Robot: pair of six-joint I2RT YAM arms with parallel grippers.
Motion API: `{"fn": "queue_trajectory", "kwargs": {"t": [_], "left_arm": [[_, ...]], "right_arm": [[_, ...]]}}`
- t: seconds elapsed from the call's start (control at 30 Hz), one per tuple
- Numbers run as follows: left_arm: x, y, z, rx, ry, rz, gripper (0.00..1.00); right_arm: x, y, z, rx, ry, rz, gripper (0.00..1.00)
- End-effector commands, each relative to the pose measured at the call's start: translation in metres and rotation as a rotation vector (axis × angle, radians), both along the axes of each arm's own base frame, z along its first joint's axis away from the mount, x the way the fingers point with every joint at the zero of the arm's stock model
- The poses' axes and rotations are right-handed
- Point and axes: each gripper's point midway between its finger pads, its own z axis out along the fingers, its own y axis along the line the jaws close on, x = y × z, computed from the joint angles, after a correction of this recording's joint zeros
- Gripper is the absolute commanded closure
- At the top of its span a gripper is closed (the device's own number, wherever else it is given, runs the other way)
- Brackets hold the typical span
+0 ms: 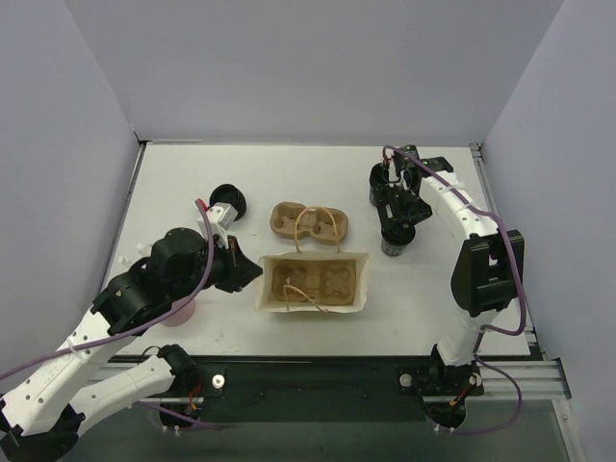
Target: Pack the takeout coffee
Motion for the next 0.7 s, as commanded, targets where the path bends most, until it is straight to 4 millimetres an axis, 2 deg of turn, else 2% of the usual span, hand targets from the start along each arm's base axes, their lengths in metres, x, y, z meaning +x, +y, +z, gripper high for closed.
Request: {"fn": "queue_trajectory", "kwargs": {"t": [0.0,0.07,0.37,0.67], "left_arm": [[0.002,0.001,0.023,-0.034,-0.053,0.007,1.0],[0.002,0.001,0.023,-0.033,-0.051,0.009,1.0],[0.004,0.0,0.026,-0.034,-0.054,0.009,1.0],[0.004,0.002,0.029,-0.04,-0.063,0.018,1.0]], "right_arm": [[-0.013,0.0,-0.006,0.021,0.05,-0.016,0.28],[-0.014,-0.001,-0.007,0.024,0.054,-0.02,0.3],[-0.013,-0.003,0.0,0.025,0.024,-0.024,0.5],[-0.011,-0.005,0.04,0.032,-0.074,-0.027,0.52]]}}
